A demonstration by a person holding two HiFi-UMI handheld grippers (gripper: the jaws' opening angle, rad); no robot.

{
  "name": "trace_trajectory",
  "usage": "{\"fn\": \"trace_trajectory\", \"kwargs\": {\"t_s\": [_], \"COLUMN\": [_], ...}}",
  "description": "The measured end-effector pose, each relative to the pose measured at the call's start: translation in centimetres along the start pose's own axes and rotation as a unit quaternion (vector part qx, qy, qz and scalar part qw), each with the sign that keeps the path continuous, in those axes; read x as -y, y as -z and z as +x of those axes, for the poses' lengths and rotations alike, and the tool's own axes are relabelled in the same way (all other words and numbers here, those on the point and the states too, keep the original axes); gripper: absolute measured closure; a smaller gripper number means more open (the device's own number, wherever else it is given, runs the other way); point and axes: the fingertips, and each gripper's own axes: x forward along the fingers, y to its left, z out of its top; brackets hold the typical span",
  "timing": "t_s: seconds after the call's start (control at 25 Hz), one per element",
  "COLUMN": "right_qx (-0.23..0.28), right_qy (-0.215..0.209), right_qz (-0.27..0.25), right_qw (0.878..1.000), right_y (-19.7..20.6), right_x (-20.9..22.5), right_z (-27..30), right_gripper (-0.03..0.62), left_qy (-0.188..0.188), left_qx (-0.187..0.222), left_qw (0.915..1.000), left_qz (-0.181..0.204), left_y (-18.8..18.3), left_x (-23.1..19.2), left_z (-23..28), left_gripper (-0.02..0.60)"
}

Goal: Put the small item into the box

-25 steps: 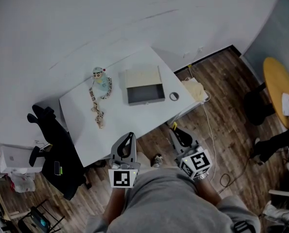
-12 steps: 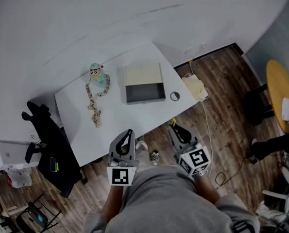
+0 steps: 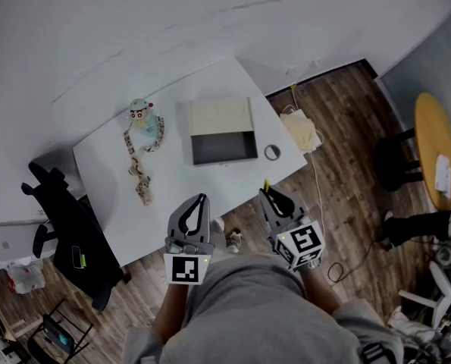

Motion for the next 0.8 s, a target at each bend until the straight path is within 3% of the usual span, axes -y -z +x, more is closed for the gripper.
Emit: {"fn": "trace_trajectory", "kwargs": {"t_s": [0.32, 0.8], "right_qx": [-0.034, -0.1], "right_qy": [0.0, -0.013], "right_qz": [0.005, -0.047], "right_qw": [0.999, 0.994], "right_y": [0.7, 2.8], "right_x": [1.4, 2.6], "right_z": [4.9, 10.4], "right_gripper": [0.53, 0.53], "left_qy": [0.013, 0.024], "left_qx": [-0.033, -0.058], "left_qw": [0.9993, 0.9979], "left_qz": [-0.007, -0.019], "left_y": [1.4, 3.6], "left_x": [-2.4, -4.9], "left_z": [2.9, 6.2], "left_gripper": [0.546, 0.546]}}
